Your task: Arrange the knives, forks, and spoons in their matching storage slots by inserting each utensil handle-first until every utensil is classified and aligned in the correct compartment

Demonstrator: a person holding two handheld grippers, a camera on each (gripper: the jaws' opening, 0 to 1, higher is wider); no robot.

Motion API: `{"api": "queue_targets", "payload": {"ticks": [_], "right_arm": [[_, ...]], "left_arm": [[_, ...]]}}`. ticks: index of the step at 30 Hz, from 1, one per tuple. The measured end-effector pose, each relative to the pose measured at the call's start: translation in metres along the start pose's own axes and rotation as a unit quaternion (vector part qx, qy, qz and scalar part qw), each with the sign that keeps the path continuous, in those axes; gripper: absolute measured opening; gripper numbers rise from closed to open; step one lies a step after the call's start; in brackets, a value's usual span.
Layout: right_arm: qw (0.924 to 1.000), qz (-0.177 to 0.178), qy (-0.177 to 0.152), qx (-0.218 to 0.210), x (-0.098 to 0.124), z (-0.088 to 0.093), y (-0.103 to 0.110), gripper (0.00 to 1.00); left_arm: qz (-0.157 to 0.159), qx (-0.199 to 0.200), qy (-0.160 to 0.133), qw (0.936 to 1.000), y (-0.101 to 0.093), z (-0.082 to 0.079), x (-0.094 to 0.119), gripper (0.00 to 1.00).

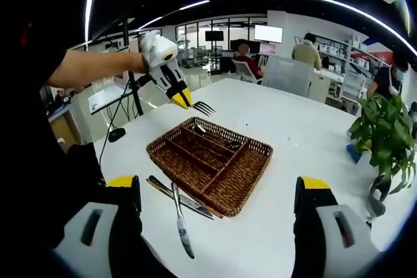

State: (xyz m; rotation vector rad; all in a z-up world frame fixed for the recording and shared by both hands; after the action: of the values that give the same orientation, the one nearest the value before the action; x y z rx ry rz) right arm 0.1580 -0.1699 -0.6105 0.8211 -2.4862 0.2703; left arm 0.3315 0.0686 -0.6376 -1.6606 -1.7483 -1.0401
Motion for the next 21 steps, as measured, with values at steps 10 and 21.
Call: {"api": "queue_targets", "payload": {"ticks": [10,21], "right_arm": [[1.0000,0.000,0.001,-0.001,-0.003,0.000,-0.002,0.99],[1.0000,0.004,0.007,-0.004,-0.005,0.002,-0.005,0.99]], "left_arm": [[-0.001,-0.001,0.008,1.0000,0.010,0.005,-0.005,0.00],[-0.008,-0.004,0.013,0.9999,0.015,0.015,-0.018,0.00]]}}
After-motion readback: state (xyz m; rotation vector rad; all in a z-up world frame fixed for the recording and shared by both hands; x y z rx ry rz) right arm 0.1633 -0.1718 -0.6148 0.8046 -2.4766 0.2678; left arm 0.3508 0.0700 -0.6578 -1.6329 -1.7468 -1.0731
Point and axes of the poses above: the point that each gripper's makers call its tool centre point, and the gripper's own axes: x roughly backward along the fingers, y roughly to its left, z roughly out of its underside, the point moved 5 cm from there along x, roughly backward along the fingers, and after that the axes turned 2 degrees about x, right-handed, at the moved point
